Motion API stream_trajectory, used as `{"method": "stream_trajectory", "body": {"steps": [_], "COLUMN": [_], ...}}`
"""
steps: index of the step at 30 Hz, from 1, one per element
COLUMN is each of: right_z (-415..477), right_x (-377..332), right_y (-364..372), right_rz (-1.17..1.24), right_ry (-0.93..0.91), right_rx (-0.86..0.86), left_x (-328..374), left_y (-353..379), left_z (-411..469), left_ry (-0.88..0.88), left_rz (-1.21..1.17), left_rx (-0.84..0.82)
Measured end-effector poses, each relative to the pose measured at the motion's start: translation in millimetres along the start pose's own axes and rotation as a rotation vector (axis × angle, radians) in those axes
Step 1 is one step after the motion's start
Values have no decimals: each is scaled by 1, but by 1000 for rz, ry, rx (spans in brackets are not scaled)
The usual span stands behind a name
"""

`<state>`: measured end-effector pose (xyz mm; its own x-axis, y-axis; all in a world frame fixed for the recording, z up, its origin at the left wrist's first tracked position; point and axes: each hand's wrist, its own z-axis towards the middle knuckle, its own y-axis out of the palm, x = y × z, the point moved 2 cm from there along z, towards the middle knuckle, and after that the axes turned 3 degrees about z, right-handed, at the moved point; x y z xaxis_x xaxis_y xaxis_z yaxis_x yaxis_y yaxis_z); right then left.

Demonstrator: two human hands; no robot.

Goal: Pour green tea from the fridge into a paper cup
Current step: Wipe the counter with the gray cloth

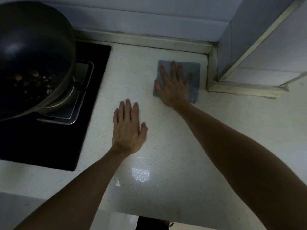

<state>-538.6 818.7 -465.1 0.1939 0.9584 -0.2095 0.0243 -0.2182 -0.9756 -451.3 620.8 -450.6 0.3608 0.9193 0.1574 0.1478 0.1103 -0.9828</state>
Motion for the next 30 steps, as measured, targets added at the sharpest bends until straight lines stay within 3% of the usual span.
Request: {"method": "stream_trajectory", "body": {"steps": [13,21,26,30], "right_z": [-143,-244,-227,-175], "right_x": [-12,69,141,128], "right_y": [9,1,-21,-26], "right_rz": [59,86,76,88], "right_ry": [19,58,266,281], "right_rx": [-59,-60,-118,-114], "left_x": [4,3,3,4], "left_y": [-3,0,-1,-2], "left_z": [-2,-1,-1,-1], "left_ry": [-25,-31,-28,-23], "left_rz": [8,8,16,34], "left_rx": [22,12,7,4]}}
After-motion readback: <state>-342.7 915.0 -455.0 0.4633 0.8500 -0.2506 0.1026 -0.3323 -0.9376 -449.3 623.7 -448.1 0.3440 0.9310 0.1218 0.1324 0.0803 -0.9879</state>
